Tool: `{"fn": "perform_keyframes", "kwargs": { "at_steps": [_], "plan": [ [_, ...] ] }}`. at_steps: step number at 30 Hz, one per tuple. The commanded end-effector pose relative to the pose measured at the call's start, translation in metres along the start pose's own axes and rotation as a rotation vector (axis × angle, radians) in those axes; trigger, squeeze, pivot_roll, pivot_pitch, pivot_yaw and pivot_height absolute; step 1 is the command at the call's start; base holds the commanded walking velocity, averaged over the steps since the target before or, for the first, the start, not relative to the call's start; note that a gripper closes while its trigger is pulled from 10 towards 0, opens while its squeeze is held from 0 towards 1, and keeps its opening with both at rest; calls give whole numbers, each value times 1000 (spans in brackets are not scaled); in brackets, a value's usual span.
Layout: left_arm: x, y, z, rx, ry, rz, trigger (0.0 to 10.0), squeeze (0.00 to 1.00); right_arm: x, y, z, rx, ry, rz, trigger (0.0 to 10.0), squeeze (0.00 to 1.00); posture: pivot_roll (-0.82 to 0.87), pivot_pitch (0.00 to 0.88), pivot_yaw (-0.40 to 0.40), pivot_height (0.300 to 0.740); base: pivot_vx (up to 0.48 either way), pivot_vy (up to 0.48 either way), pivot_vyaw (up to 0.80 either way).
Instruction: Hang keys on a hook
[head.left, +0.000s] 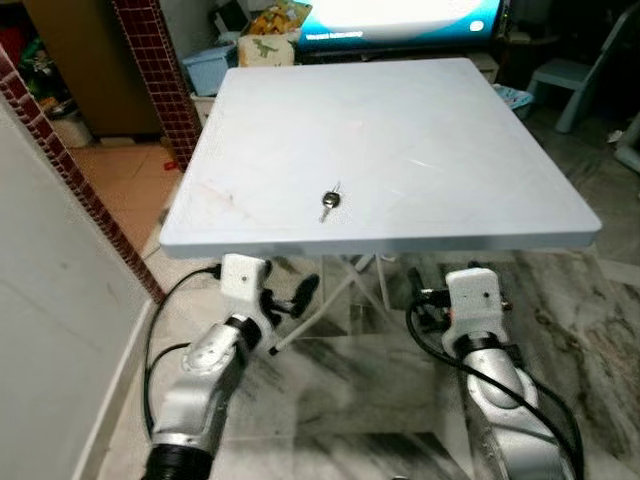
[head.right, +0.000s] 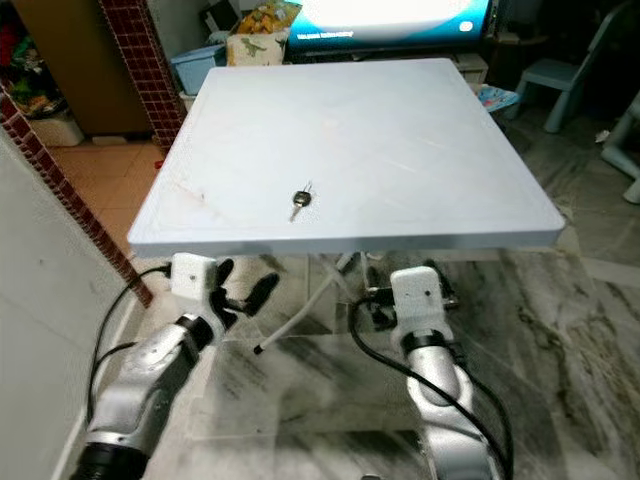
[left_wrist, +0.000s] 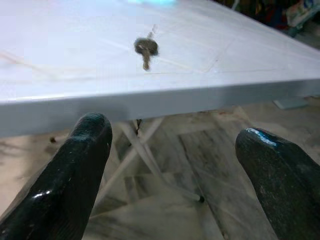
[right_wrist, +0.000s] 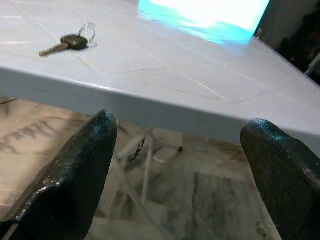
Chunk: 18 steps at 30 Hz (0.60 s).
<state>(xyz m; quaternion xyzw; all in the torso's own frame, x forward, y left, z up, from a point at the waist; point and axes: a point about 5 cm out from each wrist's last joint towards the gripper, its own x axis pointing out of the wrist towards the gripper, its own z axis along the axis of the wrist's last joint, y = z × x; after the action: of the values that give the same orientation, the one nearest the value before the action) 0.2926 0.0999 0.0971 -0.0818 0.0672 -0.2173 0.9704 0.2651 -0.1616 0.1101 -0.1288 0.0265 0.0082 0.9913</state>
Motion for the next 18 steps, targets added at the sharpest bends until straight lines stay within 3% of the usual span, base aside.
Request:
{"fn": "perform_keyframes", "kwargs": {
  "at_steps": [1,5,8,18],
  "plan": [
    [-6,19,6,48,-37,116,10000,0,-2,6,10,0,-50,39,10000,0,-69,74,46,740,0,0,0],
    [-19,43,14,122,-92,267,10000,0,-7,7,15,-38,-84,73,10000,0,-67,74,41,740,0,0,0],
    [-24,51,15,137,-92,296,10000,0,-7,7,16,-40,-85,72,10000,0,-63,73,37,740,0,0,0],
    [-32,52,7,130,-64,270,10000,0,-4,9,25,-16,-104,58,10000,0,-56,72,49,740,0,0,0]
  ]
}}
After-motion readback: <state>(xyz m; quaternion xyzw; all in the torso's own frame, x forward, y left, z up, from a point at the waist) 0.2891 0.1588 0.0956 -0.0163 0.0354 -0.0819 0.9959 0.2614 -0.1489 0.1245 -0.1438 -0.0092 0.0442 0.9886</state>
